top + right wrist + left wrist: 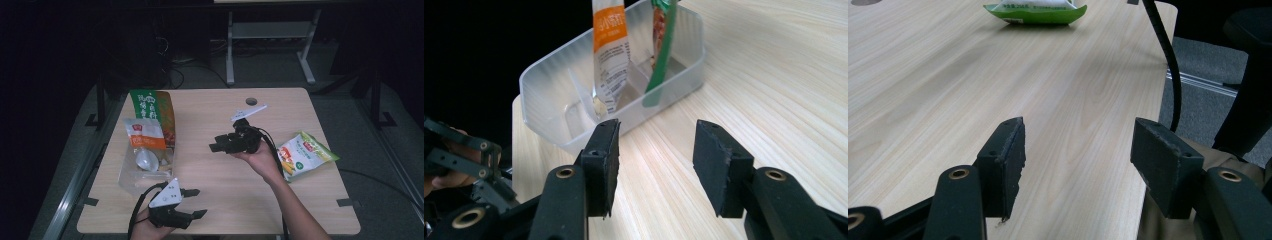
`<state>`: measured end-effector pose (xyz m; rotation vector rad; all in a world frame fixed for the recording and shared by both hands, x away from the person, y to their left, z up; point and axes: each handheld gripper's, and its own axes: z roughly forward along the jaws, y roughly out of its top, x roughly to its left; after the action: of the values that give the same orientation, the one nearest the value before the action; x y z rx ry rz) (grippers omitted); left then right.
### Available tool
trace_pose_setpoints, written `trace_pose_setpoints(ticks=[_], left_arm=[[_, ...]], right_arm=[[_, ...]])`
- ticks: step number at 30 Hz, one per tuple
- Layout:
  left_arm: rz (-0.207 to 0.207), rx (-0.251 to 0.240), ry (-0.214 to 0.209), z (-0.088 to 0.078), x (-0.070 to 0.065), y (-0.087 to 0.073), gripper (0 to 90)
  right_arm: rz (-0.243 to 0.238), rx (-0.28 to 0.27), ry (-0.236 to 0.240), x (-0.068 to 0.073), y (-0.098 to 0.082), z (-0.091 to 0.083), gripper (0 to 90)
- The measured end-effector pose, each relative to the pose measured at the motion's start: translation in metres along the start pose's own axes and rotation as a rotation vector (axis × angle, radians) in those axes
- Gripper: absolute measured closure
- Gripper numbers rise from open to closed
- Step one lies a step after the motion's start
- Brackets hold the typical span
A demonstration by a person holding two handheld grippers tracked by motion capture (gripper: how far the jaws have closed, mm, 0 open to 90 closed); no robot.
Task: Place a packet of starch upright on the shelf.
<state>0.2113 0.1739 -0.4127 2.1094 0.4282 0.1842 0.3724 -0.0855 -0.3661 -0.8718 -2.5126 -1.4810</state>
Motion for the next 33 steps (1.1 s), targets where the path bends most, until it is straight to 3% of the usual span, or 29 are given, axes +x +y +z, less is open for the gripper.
trace_pose_setpoints(ticks=[33], left_arm=[[-0.011,-0.008,0.003,0.003,0.0,0.001,37.5]], right_arm=[[0.089,-0.033,-0.12,-0.025,-0.053,-0.076,46.7]])
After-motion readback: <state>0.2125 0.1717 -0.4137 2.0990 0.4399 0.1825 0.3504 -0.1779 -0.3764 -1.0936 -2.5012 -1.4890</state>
